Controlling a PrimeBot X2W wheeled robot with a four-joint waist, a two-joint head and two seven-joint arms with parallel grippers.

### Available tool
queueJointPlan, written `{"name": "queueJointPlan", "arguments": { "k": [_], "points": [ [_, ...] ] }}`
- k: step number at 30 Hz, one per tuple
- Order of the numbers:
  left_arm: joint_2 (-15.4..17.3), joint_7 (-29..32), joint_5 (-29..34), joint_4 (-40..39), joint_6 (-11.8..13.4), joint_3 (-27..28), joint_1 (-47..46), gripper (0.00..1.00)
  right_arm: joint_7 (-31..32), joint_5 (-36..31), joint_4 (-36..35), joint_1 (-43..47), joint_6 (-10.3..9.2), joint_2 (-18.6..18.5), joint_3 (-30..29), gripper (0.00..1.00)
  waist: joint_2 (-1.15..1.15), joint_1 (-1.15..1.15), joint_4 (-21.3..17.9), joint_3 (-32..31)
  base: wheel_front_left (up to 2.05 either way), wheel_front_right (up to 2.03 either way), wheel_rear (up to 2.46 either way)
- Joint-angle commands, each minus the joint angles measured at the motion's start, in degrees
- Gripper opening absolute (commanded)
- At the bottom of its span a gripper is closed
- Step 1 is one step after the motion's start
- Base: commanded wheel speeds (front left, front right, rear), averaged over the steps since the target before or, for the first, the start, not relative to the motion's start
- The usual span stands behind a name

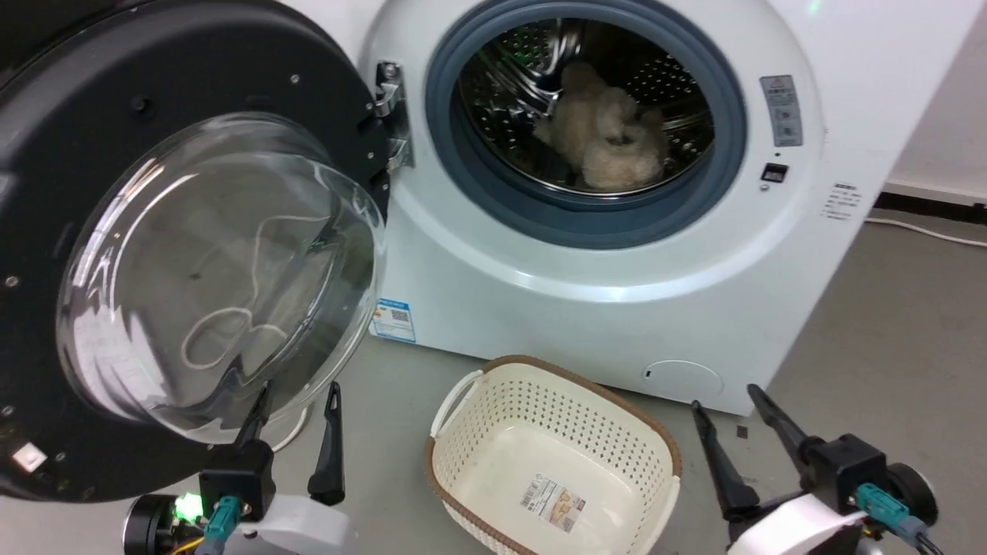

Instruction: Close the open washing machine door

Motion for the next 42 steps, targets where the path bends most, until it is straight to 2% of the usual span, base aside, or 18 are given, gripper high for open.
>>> {"name": "queueJointPlan", "arguments": {
  "k": [1,14,42],
  "points": [
    [0.2,-0.6,-0.2,-0.4,0.5,0.0,1.0,1.0,-0.6,0.8,0.5,-1.3,0.02,0.1,0.8,1.0,0.0,0.0,0.6,0.2,0.0,0.0,0.0],
    [0.1,-2.2,-0.7,-1.5,1.3,0.4,2.3,1.0,-2.2,1.8,3.7,-3.9,0.02,-0.5,5.2,1.0,0.0,0.0,3.9,0.4,-0.02,-0.02,-0.02],
    [-0.1,-5.7,-2.0,-1.2,2.8,1.1,4.4,1.0,-5.8,3.7,7.3,-5.2,0.03,-1.0,10.0,1.0,0.0,0.0,11.1,0.5,-0.01,-0.01,-0.01]
  ]
}}
